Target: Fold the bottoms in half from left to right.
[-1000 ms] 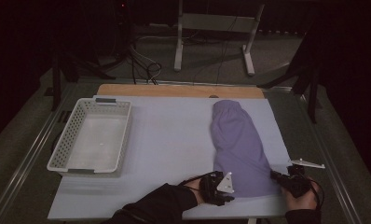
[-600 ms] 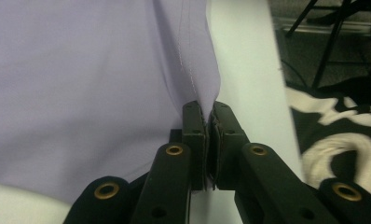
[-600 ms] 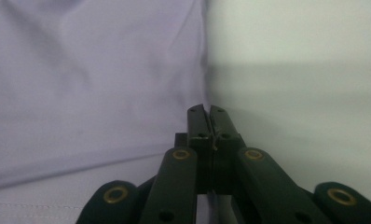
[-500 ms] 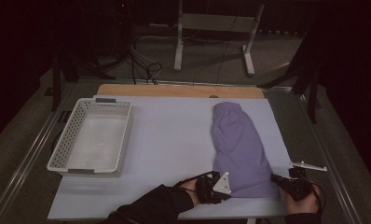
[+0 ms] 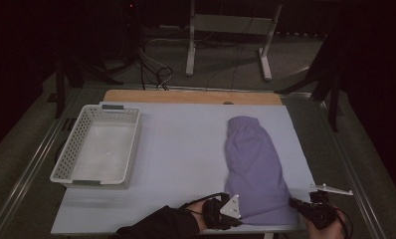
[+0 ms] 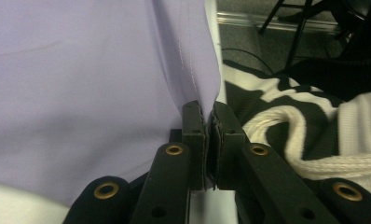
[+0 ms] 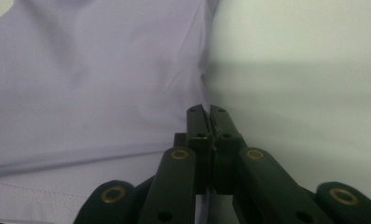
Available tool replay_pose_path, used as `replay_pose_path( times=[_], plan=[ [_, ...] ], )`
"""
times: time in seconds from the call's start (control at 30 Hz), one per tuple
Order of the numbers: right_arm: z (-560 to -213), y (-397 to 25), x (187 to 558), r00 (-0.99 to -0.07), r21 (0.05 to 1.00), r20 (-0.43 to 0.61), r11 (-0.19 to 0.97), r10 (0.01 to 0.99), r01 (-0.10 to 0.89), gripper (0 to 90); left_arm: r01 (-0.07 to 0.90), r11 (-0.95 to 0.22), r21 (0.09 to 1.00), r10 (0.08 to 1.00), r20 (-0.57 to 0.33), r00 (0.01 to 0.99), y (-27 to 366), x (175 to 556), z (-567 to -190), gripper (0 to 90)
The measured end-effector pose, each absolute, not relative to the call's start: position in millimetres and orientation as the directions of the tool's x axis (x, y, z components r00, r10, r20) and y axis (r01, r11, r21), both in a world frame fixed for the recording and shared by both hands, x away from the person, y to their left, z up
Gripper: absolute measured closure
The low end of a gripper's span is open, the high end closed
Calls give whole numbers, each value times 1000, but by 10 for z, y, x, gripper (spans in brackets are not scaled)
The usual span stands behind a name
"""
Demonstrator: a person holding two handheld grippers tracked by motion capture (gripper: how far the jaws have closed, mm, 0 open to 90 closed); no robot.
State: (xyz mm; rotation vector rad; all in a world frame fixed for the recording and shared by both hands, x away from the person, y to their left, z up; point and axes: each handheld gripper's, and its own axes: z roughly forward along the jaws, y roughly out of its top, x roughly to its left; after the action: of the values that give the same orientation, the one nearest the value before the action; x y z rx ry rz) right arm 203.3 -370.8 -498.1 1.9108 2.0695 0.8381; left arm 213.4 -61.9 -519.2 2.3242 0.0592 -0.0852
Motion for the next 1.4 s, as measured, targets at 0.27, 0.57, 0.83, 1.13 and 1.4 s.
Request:
replay_pose_path(
  times=[0.27,0.57,0.83,1.13,1.4],
  plan=[
    [-4909,-3740,2002,-136,583,206,-10,969,812,705,50,-705,707,-31,-101,994,-646,2036,-5246,856],
    [-4830,-3652,2029,-206,687,162,39,965,726,348,67,-669,740,-55,-139,989,-579,2033,-5226,526],
    [-4814,-3621,2059,-301,732,194,66,934,679,157,135,-603,786,31,-146,989,-402,2187,-5115,242],
    [-4838,-3567,2176,-425,774,212,114,880,623,135,208,-538,817,175,-133,976,-67,2475,-5050,19],
    [-4849,-3423,2296,-500,808,140,194,855,556,135,277,-494,824,311,-130,942,283,2651,-5055,8]
  ],
)
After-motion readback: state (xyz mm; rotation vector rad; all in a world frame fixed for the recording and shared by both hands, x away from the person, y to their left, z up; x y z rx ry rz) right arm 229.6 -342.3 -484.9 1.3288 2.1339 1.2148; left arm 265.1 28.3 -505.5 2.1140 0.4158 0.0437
